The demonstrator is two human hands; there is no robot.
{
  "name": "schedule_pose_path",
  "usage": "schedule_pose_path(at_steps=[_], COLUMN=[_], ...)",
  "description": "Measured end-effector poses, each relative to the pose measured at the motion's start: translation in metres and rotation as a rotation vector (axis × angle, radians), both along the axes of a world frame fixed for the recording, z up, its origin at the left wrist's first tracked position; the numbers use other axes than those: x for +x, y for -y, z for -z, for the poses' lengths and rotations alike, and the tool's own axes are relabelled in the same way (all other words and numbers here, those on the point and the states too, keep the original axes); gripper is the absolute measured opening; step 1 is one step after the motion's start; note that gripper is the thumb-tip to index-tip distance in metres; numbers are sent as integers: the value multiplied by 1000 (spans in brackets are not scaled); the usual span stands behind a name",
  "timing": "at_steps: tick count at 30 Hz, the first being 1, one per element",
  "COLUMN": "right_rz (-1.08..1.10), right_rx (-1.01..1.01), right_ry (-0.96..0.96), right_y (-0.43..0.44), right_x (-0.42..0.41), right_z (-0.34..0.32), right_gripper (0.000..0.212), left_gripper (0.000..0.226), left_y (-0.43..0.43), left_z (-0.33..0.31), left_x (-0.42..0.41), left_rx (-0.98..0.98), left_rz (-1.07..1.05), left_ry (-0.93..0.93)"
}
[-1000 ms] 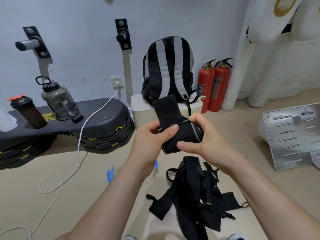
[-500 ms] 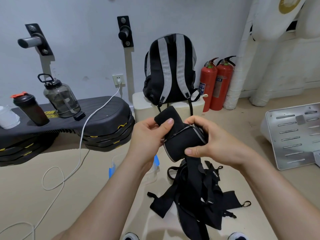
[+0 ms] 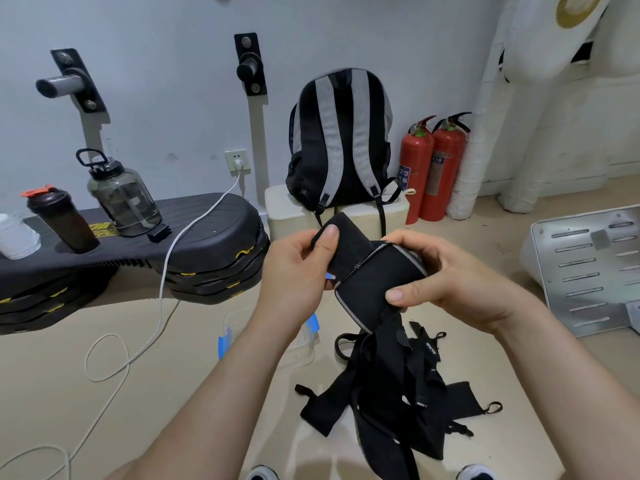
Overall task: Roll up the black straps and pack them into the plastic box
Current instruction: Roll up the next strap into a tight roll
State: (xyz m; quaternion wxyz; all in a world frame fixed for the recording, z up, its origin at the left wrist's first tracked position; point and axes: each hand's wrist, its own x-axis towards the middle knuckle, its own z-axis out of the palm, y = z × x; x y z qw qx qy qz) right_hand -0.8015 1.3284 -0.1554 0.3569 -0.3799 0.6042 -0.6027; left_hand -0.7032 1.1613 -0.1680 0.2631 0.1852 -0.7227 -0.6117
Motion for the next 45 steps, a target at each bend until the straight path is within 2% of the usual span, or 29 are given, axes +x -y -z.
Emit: schedule_pose_path(at_steps=[3, 7, 10, 13, 17, 21, 26, 31, 33, 37, 39, 41, 45], right_rz=[5, 46, 60, 38, 88, 137, 266, 281, 304, 231, 236, 268, 253], right_rx=[49, 88, 75, 58, 106, 146, 100, 28, 30, -43, -74, -57, -20], right_ry=[9, 5, -9, -23, -123, -227, -311, -285, -196, 203, 179, 41, -153], right_y=[1, 5, 5, 4, 2, 5, 13, 16, 20, 26, 27, 26, 21], right_x=[-1, -1, -1, -1, 2, 5, 8, 15, 16, 17, 17, 17, 12], right_z=[0, 1, 1, 3, 4, 7, 12, 12, 14, 16, 19, 20, 14], right_gripper=[36, 41, 32, 35, 50, 55, 61, 66, 67, 52, 47, 47, 54], left_gripper=[29, 25, 32, 30, 22, 12, 21, 18, 17, 16, 15, 12, 7], left_y=[4, 4, 7, 8, 6, 8, 5, 6, 3, -6, -8, -8, 0], left_z=[0, 0, 2, 8, 10, 9, 13, 10, 11, 15, 14, 13, 1], left_x=[1, -3, -6, -6, -8, -9, -8, -5, -5, -2, -1, 0, 4], left_rx=[-91, 135, 190, 122, 122, 85, -79, 22, -75, -303, -366, -307, 64], left_rz=[-51, -75, -35, 45, 56, 18, 35, 52, -21, -158, -176, -156, 10], left_ry=[-55, -96, -12, 79, 57, 63, 170, 122, 78, -22, -64, -55, -32])
